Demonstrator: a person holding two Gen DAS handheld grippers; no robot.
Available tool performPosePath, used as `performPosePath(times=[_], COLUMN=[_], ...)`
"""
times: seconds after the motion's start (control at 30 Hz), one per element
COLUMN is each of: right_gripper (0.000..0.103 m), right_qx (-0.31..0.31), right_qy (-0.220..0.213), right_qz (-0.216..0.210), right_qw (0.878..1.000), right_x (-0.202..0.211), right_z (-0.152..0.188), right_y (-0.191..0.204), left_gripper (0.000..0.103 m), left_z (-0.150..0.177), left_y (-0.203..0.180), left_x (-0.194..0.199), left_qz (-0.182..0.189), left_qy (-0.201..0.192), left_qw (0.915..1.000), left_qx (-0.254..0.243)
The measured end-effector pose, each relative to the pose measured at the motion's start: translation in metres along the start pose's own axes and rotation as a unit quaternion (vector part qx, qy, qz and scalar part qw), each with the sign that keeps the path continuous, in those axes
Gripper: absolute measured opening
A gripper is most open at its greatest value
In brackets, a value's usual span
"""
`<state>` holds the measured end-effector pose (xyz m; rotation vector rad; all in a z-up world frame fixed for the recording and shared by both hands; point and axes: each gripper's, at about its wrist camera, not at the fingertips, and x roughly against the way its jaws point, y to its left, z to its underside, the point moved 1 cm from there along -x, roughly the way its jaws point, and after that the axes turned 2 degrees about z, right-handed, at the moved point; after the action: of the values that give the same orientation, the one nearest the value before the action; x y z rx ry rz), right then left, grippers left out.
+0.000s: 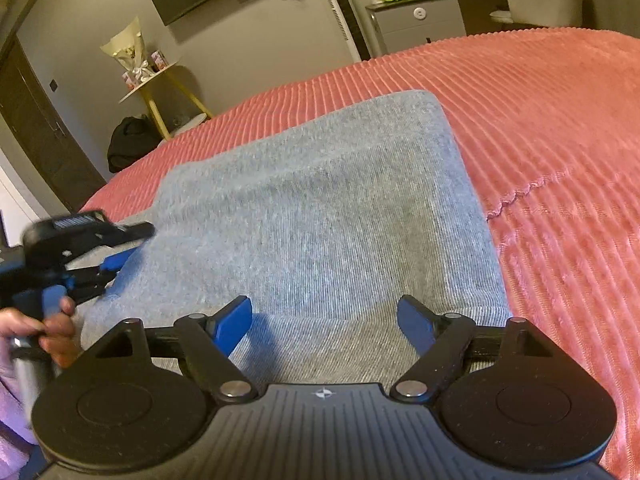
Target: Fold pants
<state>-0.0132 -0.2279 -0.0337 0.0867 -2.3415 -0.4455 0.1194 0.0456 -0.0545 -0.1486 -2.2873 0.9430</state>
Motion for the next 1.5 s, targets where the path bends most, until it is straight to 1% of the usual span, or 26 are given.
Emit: performPosePath(times=[0.07, 0.13, 0.17, 0.2, 0.27, 0.33, 0.37, 0.43, 0.47, 0.57, 0.6, 0.63, 0.7, 0.73, 0.77, 0.8, 0.9, 1.0, 1.07, 1.1, 1.13, 1.17, 1.2, 1.27, 1.4, 1.5], right_gripper=[0.081, 0.082, 0.082, 0.083, 0.084, 0.086, 0.088, 0.090, 0.092, 0.094, 0.094, 0.095, 0.095, 0.095, 0.095, 0.095, 0.097, 0.098, 0.098, 0.098, 0.098, 0.098, 0.098, 0.098, 0.098, 0.098], right_qx=[-0.005, -0.014, -0.018, -0.020, -0.020, -0.020, -0.020, -0.017, -0.015, -0.004, -0.002, -0.002, -0.007, -0.009, -0.010, -0.010, 0.000, 0.004, 0.004, 0.005, 0.006, 0.007, 0.006, 0.003, -0.011, -0.020], right_qy=[0.001, 0.000, 0.000, 0.000, 0.000, 0.001, 0.001, 0.001, 0.001, 0.002, 0.002, 0.002, 0.001, 0.001, 0.000, 0.000, 0.000, 0.000, -0.001, -0.001, -0.001, -0.001, -0.001, -0.001, -0.002, -0.004], right_qz=[-0.004, -0.010, -0.013, -0.016, -0.020, -0.023, -0.024, -0.026, -0.027, -0.026, -0.026, -0.026, -0.029, -0.030, -0.030, -0.029, -0.026, -0.025, -0.026, -0.025, -0.025, -0.025, -0.025, -0.027, -0.035, -0.040], right_qw=[1.000, 1.000, 1.000, 1.000, 1.000, 1.000, 1.000, 1.000, 1.000, 1.000, 1.000, 1.000, 1.000, 1.000, 1.000, 1.000, 1.000, 1.000, 1.000, 1.000, 1.000, 1.000, 1.000, 1.000, 0.999, 0.999], right_x=[0.000, 0.000, 0.001, 0.001, 0.001, 0.000, 0.000, -0.002, -0.002, -0.005, -0.005, -0.005, -0.005, -0.005, -0.005, -0.005, -0.007, -0.007, -0.007, -0.007, -0.007, -0.007, -0.007, -0.006, -0.004, -0.003], right_z=[-0.001, -0.001, -0.002, -0.002, -0.002, -0.002, -0.003, -0.003, -0.003, -0.003, -0.003, -0.003, -0.004, -0.004, -0.004, -0.004, -0.004, -0.003, -0.003, -0.003, -0.003, -0.003, -0.003, -0.003, -0.005, -0.006], right_y=[-0.002, -0.005, -0.006, -0.006, -0.007, -0.006, -0.007, -0.005, -0.005, -0.001, -0.001, -0.001, -0.003, -0.004, -0.004, -0.004, -0.001, -0.001, -0.001, -0.001, -0.001, -0.001, -0.001, -0.003, -0.007, -0.009], left_gripper=[0.068, 0.075, 0.075, 0.076, 0.076, 0.077, 0.077, 0.076, 0.074, 0.072, 0.071, 0.071, 0.069, 0.069, 0.069, 0.070, 0.070, 0.070, 0.070, 0.068, 0.053, 0.035, 0.034, 0.027, 0.023, 0.021], left_z=[-0.010, -0.028, -0.039, -0.048, -0.062, -0.068, -0.068, -0.067, -0.064, -0.055, -0.054, -0.056, -0.062, -0.064, -0.059, -0.061, -0.067, -0.074, -0.078, -0.081, -0.083, -0.084, -0.085, -0.084, -0.090, -0.086], left_y=[0.009, 0.029, 0.043, 0.058, 0.093, 0.127, 0.141, 0.169, 0.180, 0.204, 0.204, 0.204, 0.204, 0.203, 0.201, 0.199, 0.204, 0.207, 0.208, 0.207, 0.206, 0.203, 0.199, 0.183, 0.123, 0.071], left_x=[0.021, 0.049, 0.064, 0.080, 0.114, 0.139, 0.147, 0.154, 0.153, 0.143, 0.134, 0.126, 0.116, 0.116, 0.117, 0.116, 0.107, 0.101, 0.097, 0.095, 0.093, 0.093, 0.094, 0.103, 0.120, 0.131], left_qz=[-0.016, -0.028, -0.030, -0.030, -0.029, -0.044, -0.054, -0.077, -0.074, -0.011, 0.002, 0.002, -0.004, 0.006, 0.020, 0.031, 0.033, -0.004, -0.007, -0.009, -0.016, -0.026, -0.038, -0.046, -0.070, -0.071], left_qy=[-0.028, -0.058, -0.075, -0.090, -0.123, -0.159, -0.171, -0.168, -0.162, -0.152, -0.143, -0.133, -0.116, -0.118, -0.123, -0.130, -0.135, -0.137, -0.136, -0.135, -0.134, -0.132, -0.136, -0.154, -0.180, -0.186], left_qw=[0.9993, 0.9954, 0.9912, 0.9855, 0.9727, 0.9611, 0.9574, 0.9543, 0.9536, 0.9486, 0.9486, 0.9507, 0.9582, 0.9615, 0.9630, 0.9625, 0.9601, 0.9624, 0.9621, 0.9619, 0.9624, 0.9644, 0.9670, 0.9706, 0.9791, 0.9797], left_qx=[0.019, 0.071, 0.105, 0.141, 0.195, 0.221, 0.226, 0.235, 0.243, 0.277, 0.282, 0.280, 0.261, 0.248, 0.239, 0.236, 0.243, 0.234, 0.236, 0.237, 0.235, 0.227, 0.212, 0.179, 0.065, -0.022])
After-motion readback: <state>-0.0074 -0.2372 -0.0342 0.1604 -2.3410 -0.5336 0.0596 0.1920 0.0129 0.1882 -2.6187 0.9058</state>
